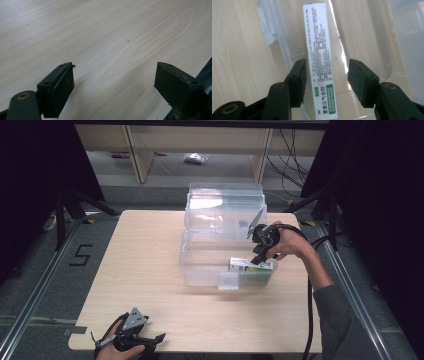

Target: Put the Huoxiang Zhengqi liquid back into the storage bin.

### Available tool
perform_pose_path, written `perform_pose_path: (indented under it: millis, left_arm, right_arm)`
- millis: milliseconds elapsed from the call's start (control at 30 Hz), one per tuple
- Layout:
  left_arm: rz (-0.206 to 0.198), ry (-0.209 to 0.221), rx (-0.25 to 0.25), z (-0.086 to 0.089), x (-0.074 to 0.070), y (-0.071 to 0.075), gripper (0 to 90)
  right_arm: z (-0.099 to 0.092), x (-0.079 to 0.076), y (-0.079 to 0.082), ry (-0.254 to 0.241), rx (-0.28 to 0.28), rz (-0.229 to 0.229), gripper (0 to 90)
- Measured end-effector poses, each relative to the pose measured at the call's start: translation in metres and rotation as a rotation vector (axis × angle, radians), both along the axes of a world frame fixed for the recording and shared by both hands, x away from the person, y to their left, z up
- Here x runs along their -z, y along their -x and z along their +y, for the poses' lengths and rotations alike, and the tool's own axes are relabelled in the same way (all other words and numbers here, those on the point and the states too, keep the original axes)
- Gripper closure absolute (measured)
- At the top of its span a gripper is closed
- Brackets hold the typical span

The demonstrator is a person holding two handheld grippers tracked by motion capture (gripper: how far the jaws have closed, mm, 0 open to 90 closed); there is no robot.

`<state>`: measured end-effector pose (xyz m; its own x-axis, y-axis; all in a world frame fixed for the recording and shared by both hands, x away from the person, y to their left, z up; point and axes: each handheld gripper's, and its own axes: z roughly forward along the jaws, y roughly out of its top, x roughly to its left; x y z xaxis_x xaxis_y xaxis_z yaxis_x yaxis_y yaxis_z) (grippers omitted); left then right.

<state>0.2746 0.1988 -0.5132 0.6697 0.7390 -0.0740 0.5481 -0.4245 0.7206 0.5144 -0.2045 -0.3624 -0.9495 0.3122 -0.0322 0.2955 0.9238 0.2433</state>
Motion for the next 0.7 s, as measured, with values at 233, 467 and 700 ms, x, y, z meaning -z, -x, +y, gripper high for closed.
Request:
perform_pose_path:
  millis: [233, 467, 700]
  left_arm:
    - [0.004, -0.005, -0.003, 0.000, 0.000, 0.000, 15.4]
    - [-0.002, -0.006, -0.015, 0.000, 0.001, -0.001, 15.4]
    - [0.000, -0.005, -0.016, 0.000, 0.000, -0.001, 15.4]
  right_arm:
    - [-0.005, -0.006, 0.007, -0.062, 0.058, -0.041, 42.8]
    - [-0.011, -0.016, 0.019, -0.175, 0.129, -0.081, 38.3]
    - [-0.014, -0.013, 0.027, -0.247, 0.230, -0.099, 35.0]
